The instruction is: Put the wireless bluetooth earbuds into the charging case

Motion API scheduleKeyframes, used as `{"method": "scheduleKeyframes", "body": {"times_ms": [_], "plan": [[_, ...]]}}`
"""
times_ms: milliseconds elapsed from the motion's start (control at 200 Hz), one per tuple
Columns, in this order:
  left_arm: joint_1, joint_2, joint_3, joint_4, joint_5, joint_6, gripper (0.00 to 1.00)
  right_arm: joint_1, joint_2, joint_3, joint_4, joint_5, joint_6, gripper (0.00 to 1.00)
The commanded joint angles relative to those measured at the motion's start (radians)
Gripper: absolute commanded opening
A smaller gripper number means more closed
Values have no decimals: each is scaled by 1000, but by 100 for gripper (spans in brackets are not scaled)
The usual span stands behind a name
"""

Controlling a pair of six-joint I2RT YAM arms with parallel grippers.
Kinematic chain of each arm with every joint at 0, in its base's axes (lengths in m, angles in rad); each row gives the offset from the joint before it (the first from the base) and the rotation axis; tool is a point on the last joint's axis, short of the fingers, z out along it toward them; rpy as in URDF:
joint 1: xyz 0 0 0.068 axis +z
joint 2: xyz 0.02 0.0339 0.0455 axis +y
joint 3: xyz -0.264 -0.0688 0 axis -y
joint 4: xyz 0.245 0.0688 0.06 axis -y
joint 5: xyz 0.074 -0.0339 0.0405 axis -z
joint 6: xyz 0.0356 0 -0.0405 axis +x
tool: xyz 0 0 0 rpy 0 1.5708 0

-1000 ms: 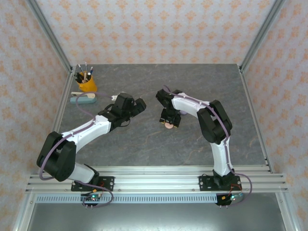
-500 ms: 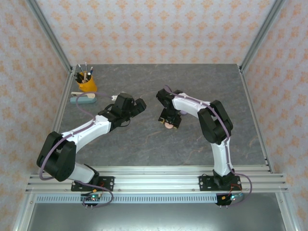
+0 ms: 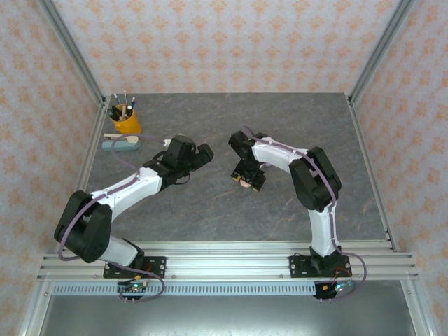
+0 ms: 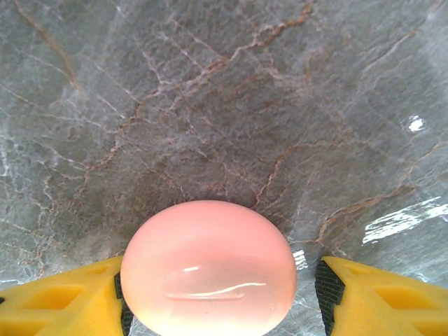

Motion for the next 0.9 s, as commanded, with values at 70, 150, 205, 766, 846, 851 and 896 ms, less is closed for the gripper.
{"method": "scheduleKeyframes", "body": {"times_ms": [70,150,205,766,846,851,896], "plan": [[4,13,12,19,4,-3,100,-13,16,26,-38,42,2,68],[4,16,13,19,4,-1,100,-19,26,37,-36,42,-15,67],[4,18,15,20,4,1,100,-23,35,45,-38,43,-23,66],[4,27,23,20,4,-1,100,-24,23,12,-1,-40,94,67],[4,28,22,22,4,-2,100,-21,-9,-11,7,-38,123,68],[4,28,22,23,4,-3,100,-20,-11,-12,6,-38,124,68],[4,29,21,26,6,-3,100,-19,-21,-14,4,-35,134,68]]}}
